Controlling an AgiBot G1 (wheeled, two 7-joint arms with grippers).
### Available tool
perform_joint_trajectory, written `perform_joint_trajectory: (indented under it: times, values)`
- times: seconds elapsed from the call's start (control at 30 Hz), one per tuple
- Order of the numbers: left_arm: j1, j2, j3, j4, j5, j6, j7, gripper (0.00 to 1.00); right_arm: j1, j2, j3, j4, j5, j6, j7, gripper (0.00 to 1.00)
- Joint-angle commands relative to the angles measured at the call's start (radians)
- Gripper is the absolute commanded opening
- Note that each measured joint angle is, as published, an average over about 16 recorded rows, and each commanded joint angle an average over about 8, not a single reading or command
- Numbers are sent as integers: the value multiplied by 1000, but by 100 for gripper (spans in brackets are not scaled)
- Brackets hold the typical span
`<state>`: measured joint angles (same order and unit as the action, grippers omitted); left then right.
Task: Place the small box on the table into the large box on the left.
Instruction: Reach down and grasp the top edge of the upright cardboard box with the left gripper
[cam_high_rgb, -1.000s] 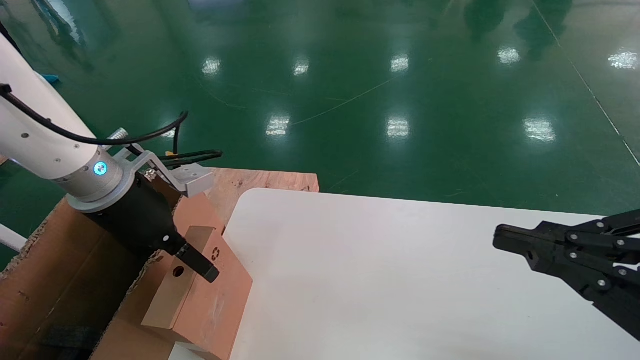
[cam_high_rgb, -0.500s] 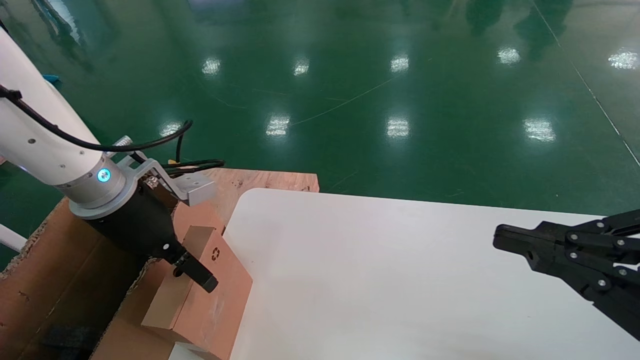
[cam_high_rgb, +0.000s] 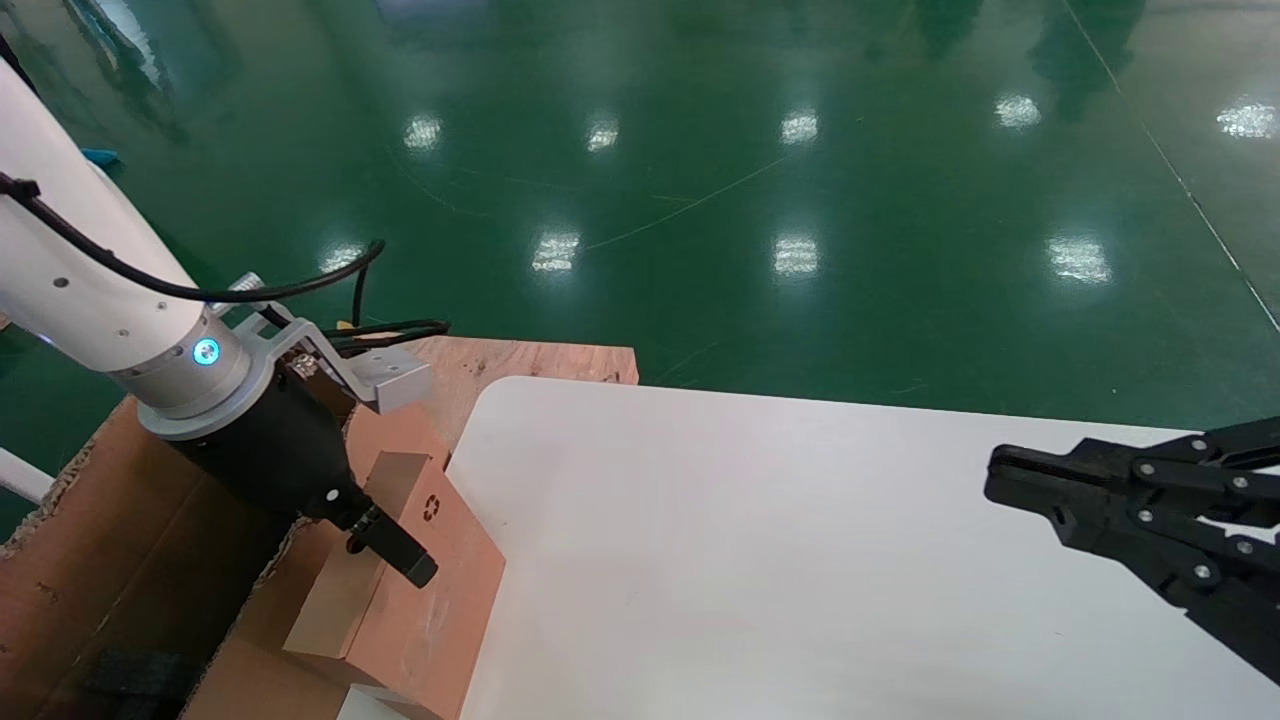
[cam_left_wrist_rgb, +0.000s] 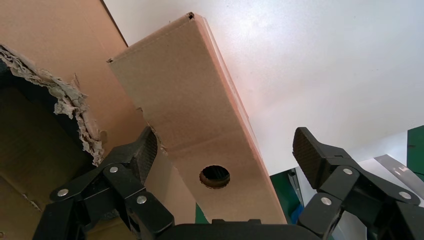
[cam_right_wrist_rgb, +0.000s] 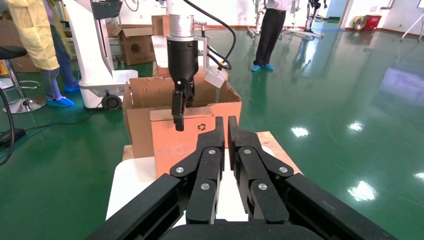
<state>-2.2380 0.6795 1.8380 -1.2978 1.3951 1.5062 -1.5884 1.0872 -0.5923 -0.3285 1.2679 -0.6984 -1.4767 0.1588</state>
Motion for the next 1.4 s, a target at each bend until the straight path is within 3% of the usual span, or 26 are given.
perform_joint_trajectory:
  times: [0.03, 0.17, 1.4]
  values:
    - [0, 0, 0, 0, 0, 0, 0, 47, 0, 0, 0, 0, 0, 0, 0, 100]
    - [0, 1, 0, 0, 2, 1, -1, 0, 0, 0, 0, 0, 0, 0, 0, 100]
    - [-8, 14, -4, 9, 8, -8, 2, 0, 0, 0, 0, 0, 0, 0, 0, 100]
